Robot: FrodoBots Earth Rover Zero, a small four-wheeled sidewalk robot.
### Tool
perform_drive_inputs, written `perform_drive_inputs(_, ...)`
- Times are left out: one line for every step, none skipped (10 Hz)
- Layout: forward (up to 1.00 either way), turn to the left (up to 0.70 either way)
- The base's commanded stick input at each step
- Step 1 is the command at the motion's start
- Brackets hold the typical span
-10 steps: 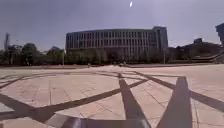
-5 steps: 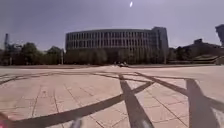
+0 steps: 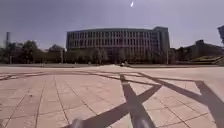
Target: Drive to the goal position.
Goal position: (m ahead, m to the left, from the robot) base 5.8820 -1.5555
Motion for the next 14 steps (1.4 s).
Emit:
perform_drive_inputs(1.0,0.0)
perform_drive_inputs(1.0,0.0)
perform_drive_inputs(1.0,0.0)
perform_drive_inputs(1.0,0.0)
perform_drive_inputs(1.0,0.0)
perform_drive_inputs(1.0,0.0)
perform_drive_inputs(1.0,0.0)
perform_drive_inputs(1.0,0.0)
perform_drive_inputs(1.0,0.0)
perform_drive_inputs(1.0,0.0)
perform_drive_inputs(1.0,0.0)
perform_drive_inputs(1.0,0.0)
perform_drive_inputs(1.0,0.0)
perform_drive_inputs(1.0,0.0)
